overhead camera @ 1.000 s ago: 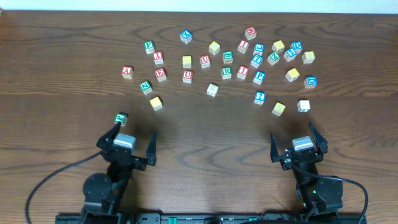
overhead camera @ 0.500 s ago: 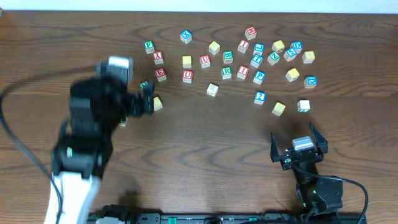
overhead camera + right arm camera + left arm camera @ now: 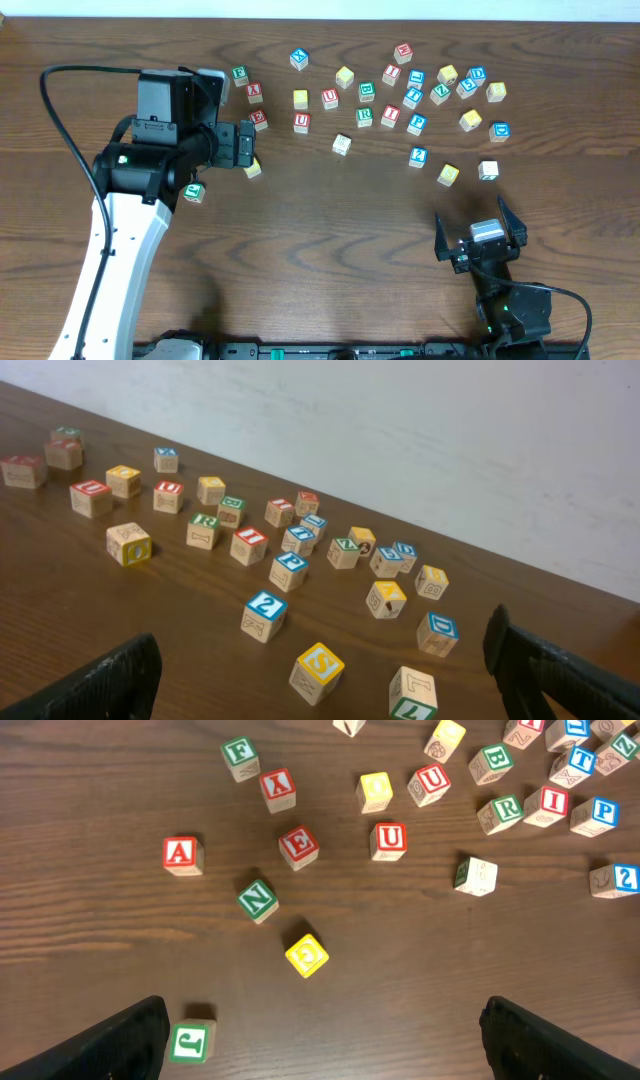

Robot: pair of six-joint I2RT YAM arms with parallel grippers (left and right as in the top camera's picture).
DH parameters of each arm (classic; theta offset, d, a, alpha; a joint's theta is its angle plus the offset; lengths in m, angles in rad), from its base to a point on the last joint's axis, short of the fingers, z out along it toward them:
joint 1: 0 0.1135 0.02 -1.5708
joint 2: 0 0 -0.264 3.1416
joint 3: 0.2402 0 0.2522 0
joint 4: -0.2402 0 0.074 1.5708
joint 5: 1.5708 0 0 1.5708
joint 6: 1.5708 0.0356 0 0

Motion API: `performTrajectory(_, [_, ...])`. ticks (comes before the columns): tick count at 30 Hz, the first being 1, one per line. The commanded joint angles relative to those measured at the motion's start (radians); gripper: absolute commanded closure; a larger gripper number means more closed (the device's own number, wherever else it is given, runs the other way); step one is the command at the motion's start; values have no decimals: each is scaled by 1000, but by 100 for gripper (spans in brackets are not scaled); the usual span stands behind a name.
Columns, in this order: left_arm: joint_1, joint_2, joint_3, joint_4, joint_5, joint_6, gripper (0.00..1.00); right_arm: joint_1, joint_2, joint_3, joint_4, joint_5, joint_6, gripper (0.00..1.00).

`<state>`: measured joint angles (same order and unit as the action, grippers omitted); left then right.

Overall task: Spell out NEURIPS
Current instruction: 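Move the left gripper over the green N block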

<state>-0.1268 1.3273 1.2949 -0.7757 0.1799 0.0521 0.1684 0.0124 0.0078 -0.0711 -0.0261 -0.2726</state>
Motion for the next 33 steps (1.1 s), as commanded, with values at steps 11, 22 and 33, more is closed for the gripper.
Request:
performTrajectory(11, [5,91,35,2,-193,-275,2,-13,-6,-2,-4,8,14,1])
performTrajectory(22, [17,377,201,-120,-230,-431,2,-13,-6,-2,-4,8,14,1])
performTrajectory(33, [29,431,239,-124,-225,-632,2,-13,-6,-2,-4,8,14,1])
